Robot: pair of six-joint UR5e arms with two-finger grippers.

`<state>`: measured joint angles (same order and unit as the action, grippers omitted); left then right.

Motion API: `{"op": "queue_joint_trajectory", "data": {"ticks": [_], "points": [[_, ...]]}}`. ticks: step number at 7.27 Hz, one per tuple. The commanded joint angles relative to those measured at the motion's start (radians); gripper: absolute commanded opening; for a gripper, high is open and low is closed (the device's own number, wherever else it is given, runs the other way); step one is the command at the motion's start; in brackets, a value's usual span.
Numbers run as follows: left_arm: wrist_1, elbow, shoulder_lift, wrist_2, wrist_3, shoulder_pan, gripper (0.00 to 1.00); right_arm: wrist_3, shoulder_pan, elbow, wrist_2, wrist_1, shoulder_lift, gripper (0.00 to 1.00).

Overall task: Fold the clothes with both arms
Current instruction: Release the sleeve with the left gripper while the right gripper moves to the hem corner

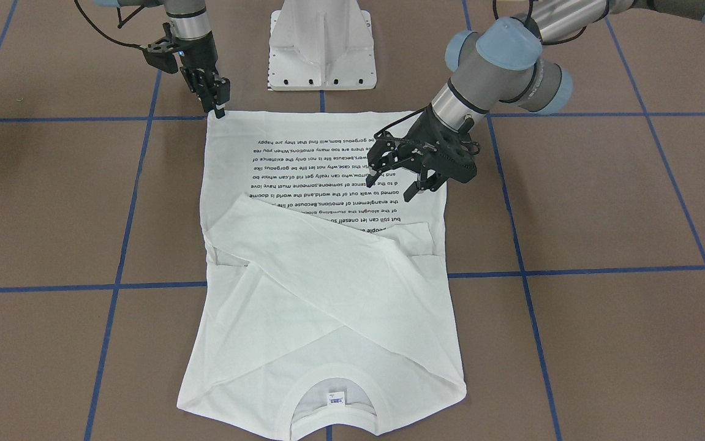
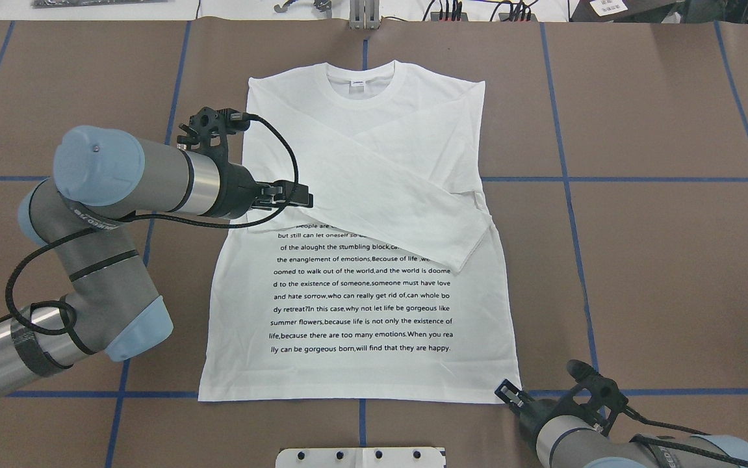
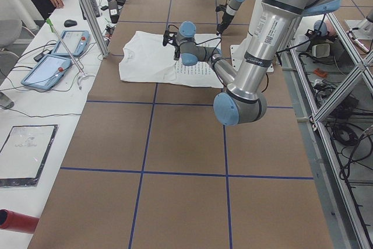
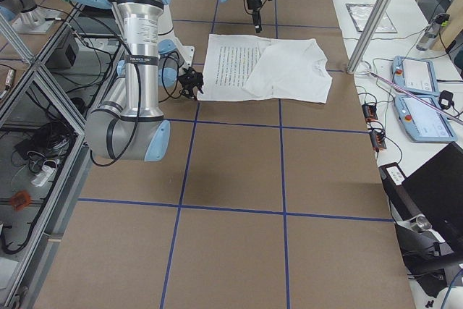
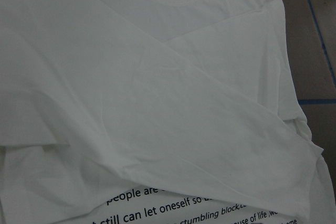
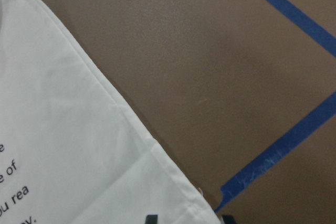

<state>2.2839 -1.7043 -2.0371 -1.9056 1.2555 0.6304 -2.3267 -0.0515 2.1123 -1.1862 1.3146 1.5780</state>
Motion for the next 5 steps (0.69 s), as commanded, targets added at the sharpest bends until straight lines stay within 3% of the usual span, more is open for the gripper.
{"op": "queue_joint_trajectory", "data": {"ticks": [1, 3, 5], "points": [[0.000, -0.001, 0.000, -0.001, 0.001, 0.000, 0.86, 0.001, 0.002, 0.006, -0.003, -0.003, -0.001, 0.00], [-0.010, -0.026, 0.000, 0.002, 0.101, 0.000, 0.86, 0.001, 0.007, 0.027, -0.001, -0.003, 0.000, 0.00], [-0.015, -0.160, 0.151, 0.084, 0.196, -0.058, 0.86, 0.001, 0.007, 0.037, 0.000, -0.003, 0.005, 0.00]]}}
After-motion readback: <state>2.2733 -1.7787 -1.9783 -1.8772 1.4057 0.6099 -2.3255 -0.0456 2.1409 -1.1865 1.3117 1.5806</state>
